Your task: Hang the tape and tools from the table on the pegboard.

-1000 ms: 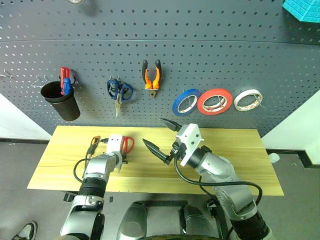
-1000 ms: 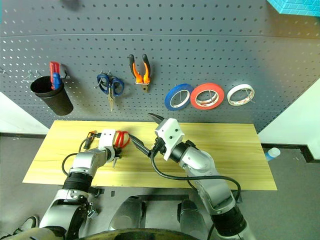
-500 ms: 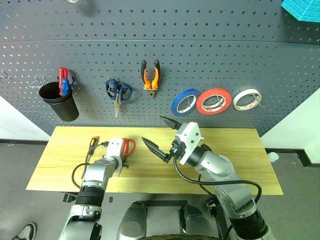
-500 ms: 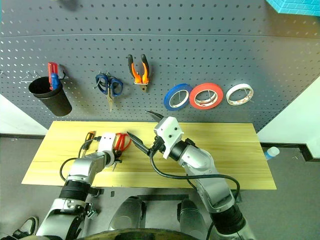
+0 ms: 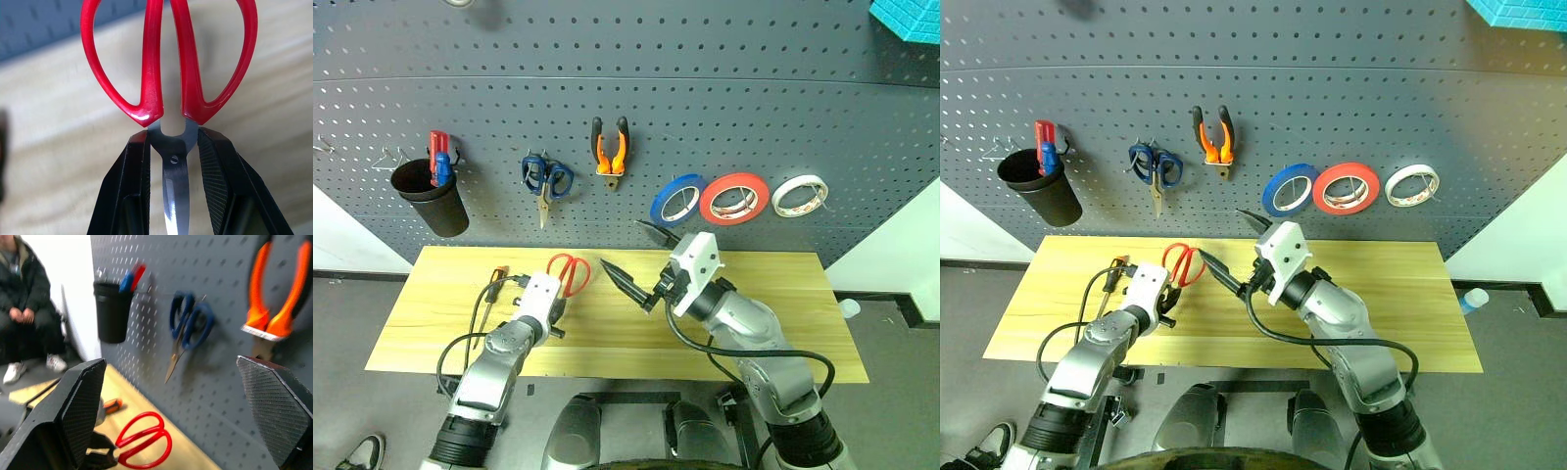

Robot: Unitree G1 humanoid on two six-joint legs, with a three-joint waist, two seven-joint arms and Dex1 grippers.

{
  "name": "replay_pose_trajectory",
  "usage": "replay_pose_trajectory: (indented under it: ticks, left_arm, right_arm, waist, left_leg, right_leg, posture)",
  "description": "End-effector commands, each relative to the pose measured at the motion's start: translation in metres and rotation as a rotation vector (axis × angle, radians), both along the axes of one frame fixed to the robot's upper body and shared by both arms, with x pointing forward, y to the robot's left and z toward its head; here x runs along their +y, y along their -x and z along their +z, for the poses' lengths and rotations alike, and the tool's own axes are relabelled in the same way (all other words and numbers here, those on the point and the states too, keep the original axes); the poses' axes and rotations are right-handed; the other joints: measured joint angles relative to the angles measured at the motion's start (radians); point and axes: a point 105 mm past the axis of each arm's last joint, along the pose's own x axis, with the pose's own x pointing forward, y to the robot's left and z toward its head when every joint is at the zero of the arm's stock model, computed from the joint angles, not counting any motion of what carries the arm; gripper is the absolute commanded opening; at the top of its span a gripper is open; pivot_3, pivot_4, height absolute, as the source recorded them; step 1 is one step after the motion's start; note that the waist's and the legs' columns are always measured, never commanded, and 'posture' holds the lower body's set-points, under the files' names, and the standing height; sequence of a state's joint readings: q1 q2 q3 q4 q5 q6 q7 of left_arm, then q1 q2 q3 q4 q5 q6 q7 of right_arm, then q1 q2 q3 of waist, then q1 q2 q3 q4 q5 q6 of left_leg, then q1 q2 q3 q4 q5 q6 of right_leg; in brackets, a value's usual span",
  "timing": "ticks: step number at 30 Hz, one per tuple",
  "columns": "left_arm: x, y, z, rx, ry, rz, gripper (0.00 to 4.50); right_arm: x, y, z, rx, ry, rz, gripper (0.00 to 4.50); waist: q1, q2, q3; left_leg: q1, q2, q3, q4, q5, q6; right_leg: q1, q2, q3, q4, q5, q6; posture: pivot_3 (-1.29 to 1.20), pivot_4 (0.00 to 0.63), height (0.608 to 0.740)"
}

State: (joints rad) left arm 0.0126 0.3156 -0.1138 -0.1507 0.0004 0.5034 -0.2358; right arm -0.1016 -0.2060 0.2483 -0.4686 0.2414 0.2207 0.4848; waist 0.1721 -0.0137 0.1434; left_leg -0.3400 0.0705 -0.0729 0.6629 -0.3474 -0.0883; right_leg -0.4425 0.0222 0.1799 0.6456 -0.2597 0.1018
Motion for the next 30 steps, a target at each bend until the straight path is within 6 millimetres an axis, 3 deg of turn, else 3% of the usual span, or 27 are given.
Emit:
replay_pose_trajectory:
  ticks: [1, 8, 14, 23, 30]
  left_arm:
    - [-0.014, -0.005, 0.042, -0.267, 0.004, -0.092, 1.05]
    - [-0.035, 0.011, 0.085, -0.532, 0.075, -0.231, 1.05]
    - [-0.027, 0.018, 0.099, -0.662, 0.032, -0.211, 1.05]
    - [0.002, -0.002, 0.128, -0.827, -0.036, -0.075, 1.05]
    - [0.004, -0.014, 0.132, -0.843, -0.026, -0.070, 1.05]
  right_arm:
    - [-0.009, 0.005, 0.019, -0.087, -0.090, -0.021, 4.50]
    - [-0.026, 0.012, 0.020, -0.088, -0.186, -0.059, 4.50]
    - [-0.039, 0.019, 0.012, -0.074, -0.210, -0.068, 4.50]
    - [-0.046, 0.033, 0.002, -0.025, -0.227, -0.025, 4.50]
    - [-0.048, 0.034, 0.002, -0.021, -0.216, -0.030, 4.50]
  waist:
    - [0.000, 0.000, 0.000]
    - [0.000, 0.000, 0.000]
    - [-0.003, 0.000, 0.000]
    - [-0.007, 0.000, 0.000]
    - [-0.010, 0.000, 0.000]
  left_leg:
    - [0.000, 0.000, 0.000, 0.000, 0.000, 0.000]
    - [0.000, 0.000, 0.000, 0.000, 0.000, 0.000]
    - [0.000, 0.000, 0.000, 0.000, 0.000, 0.000]
    - [0.000, 0.000, 0.000, 0.000, 0.000, 0.000]
    - [0.001, 0.000, 0.000, 0.000, 0.000, 0.000]
  right_leg:
    - [0.000, 0.000, 0.000, 0.000, 0.000, 0.000]
    - [0.000, 0.000, 0.000, -0.001, 0.000, 0.000]
    - [0.000, 0.000, 0.000, 0.000, -0.001, 0.001]
    - [0.001, 0.000, 0.000, 0.000, 0.000, 0.001]
    - [0.001, 0.000, 0.000, 0.000, 0.000, 0.001]
  posture:
    - [0.32, 0.098, 0.727]
    - [0.33, 0.093, 0.727]
    - [0.33, 0.090, 0.727]
    - [0.34, 0.092, 0.727]
    - [0.33, 0.092, 0.727]
